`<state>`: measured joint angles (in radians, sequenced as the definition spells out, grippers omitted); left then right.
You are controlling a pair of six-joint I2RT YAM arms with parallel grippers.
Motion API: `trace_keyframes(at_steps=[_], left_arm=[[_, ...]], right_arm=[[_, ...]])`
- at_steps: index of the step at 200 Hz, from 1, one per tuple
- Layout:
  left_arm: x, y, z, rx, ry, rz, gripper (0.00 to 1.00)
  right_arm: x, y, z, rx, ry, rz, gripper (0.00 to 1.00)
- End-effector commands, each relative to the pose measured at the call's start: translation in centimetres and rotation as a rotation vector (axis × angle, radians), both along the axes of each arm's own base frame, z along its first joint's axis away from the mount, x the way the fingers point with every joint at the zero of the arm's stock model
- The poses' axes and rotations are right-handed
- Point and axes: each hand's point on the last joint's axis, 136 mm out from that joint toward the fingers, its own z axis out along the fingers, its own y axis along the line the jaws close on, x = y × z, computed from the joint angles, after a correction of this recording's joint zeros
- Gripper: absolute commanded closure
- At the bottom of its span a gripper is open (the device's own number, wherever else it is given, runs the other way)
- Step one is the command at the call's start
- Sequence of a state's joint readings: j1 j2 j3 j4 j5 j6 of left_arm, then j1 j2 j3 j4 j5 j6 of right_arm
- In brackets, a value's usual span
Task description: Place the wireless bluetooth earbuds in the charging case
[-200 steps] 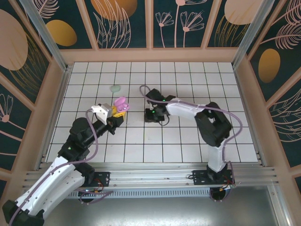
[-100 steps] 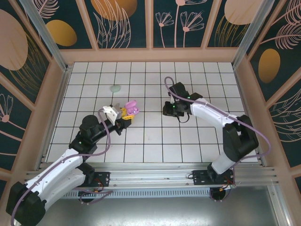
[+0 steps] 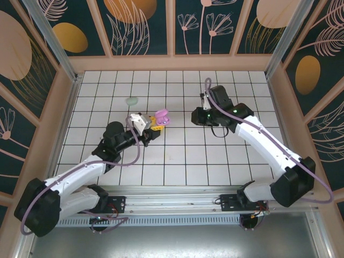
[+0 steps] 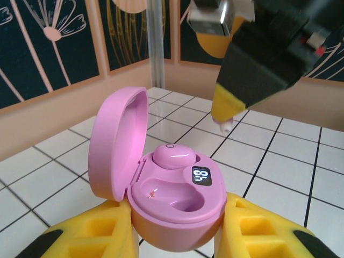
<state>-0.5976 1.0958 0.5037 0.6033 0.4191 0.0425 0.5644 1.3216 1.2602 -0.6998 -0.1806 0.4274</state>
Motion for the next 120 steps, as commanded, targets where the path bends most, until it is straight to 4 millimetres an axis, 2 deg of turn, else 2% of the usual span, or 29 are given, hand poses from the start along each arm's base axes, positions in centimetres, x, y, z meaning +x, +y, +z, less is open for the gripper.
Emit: trace_keyframes(at_steps=[1,22,47,92,120], left_arm=[[0.2,-1.3,3.1,-0.043,-0.113,-0.029,1.00],[0.6,-2.3,3.1,-0.044,-0.113,-0.036,1.00],[0.8,-3.3,3.2,-0.044,-0.114,-0.049,1.00],[1.0,-4.5,3.2,-0.053,-0.114,-0.069,1.00],[1.1,-4.9,3.1,-0.051,-0.118,-0.073,1.00]], right_arm=[[-1.0,-0.4,2.7,0.028,-0.037,0.022,0.81],[-1.5,-0.2,4.4,0.068,-0.068,0.039,0.81],[-2.0,0.5,5.6,0.123,-0.079,0.073,0.81],[-2.2,1.7,6.9,0.144,-0.106,0.078,0.81],[-2.6,3.1,7.4,0.155,-0.118,0.107,0.82]])
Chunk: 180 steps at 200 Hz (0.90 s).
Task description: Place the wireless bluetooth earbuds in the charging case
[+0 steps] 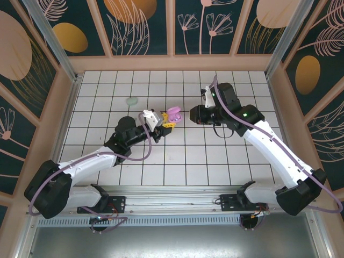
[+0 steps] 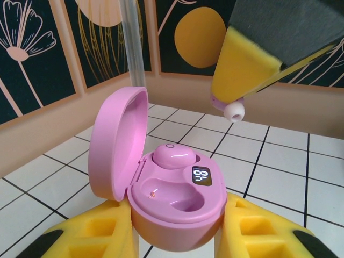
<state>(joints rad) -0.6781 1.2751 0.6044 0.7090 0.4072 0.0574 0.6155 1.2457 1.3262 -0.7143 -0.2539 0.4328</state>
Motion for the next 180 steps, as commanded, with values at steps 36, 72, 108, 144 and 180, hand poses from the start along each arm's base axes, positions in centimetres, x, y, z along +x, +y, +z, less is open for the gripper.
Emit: trace_keyframes(at_steps=[36,72,108,144,180], left_arm=[[0.3,-1.0,2.5,-0.041,-0.086,-0.012,1.00],[0.3,-1.2,2.5,-0.040,-0.086,-0.010,1.00],[0.3,-1.3,2.6,-0.038,-0.086,-0.010,1.00],[0.3,-1.4,2.7,-0.036,-0.091,-0.006,1.00],[0.2,-1.3,2.6,-0.036,-0.087,-0.009,1.00]], right_arm=[[-0.3,2.7,2.3,0.025,-0.050,0.031,0.82],[-0.3,4.0,1.8,0.012,-0.043,0.057,0.82],[-0.1,5.0,1.9,0.007,-0.050,0.069,0.82],[0.0,6.0,1.9,-0.014,-0.055,0.083,0.82],[0.0,6.2,1.4,-0.047,-0.056,0.077,0.82]])
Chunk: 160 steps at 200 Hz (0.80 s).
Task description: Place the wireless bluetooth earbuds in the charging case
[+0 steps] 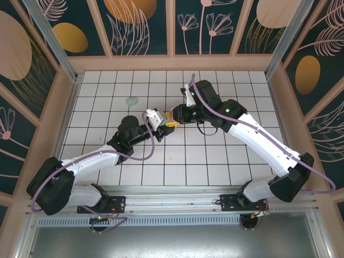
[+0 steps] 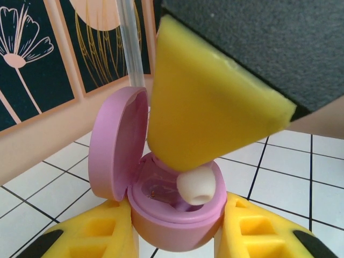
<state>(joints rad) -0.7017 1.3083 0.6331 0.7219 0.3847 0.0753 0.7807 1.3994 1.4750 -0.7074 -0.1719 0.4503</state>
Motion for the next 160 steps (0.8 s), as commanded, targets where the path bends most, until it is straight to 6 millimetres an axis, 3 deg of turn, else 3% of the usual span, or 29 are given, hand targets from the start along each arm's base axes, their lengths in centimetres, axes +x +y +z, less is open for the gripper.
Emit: trace_keyframes(at_steps=[1,76,160], left_arm=[[0.0,-0.4,2.3,-0.040,-0.064,-0.008,1.00],[-0.4,0.1,2.1,-0.028,-0.069,-0.002,1.00],[-0.3,0.1,2.4,-0.028,-0.084,0.001,1.00]], right_arm=[[0.4,0.2,0.7,-0.014,-0.031,-0.015,0.82],[0.6,-0.5,0.0,-0.116,-0.036,-0.050,0.82],[-0.1,0.1,-0.6,-0.192,-0.017,-0.025,0.82]])
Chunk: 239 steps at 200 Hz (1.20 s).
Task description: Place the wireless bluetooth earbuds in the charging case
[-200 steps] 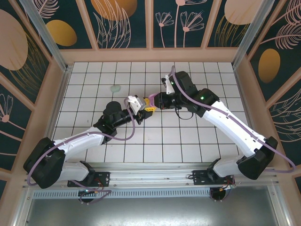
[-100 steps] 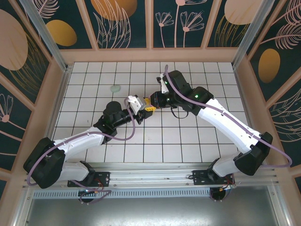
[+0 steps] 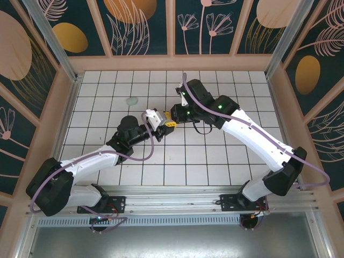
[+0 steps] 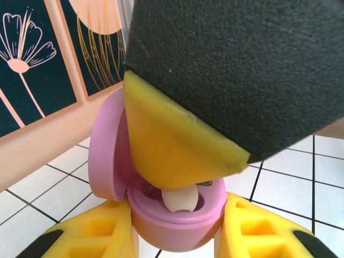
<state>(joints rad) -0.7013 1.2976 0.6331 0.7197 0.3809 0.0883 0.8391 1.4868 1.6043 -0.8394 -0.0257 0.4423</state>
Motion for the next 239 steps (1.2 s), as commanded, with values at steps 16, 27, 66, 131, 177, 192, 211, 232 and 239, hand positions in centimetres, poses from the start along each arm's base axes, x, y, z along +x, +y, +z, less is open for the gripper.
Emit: trace_keyframes(at_steps=[16,27,66,131,177,192,211,232,239], left_arm=[[-0.3,0.0,2.0,-0.028,-0.066,-0.003,1.00],[-0.4,0.0,2.1,-0.029,-0.067,-0.003,1.00],[-0.4,0.1,2.1,-0.029,-0.067,-0.002,1.00],[-0.3,-0.1,2.0,-0.031,-0.064,-0.006,1.00],[-0.2,-0.2,2.0,-0.032,-0.058,-0.007,1.00],[-0.2,-0.2,2.0,-0.032,-0.056,-0.008,1.00],[-0.2,-0.2,2.1,-0.033,-0.057,-0.007,1.00],[-0.2,-0.3,2.1,-0.033,-0.057,-0.007,1.00],[-0.1,-0.3,2.1,-0.032,-0.058,-0.007,1.00]], right_arm=[[-0.7,-0.3,-0.3,-0.069,0.007,0.014,0.82],[-0.7,-0.3,-0.5,-0.074,0.013,0.013,0.82],[-0.5,-0.7,-0.5,-0.093,0.012,-0.006,0.82],[-0.4,-0.8,-1.5,-0.127,0.025,-0.008,0.80],[0.1,-1.2,-1.9,-0.158,0.019,-0.034,0.80],[0.0,-0.7,-1.9,-0.141,0.029,-0.018,0.79],[-0.1,-0.3,-2.0,-0.135,0.038,-0.007,0.78],[-0.2,-0.3,-2.0,-0.134,0.042,-0.006,0.77],[-0.2,-0.3,-1.9,-0.130,0.043,-0.005,0.77]])
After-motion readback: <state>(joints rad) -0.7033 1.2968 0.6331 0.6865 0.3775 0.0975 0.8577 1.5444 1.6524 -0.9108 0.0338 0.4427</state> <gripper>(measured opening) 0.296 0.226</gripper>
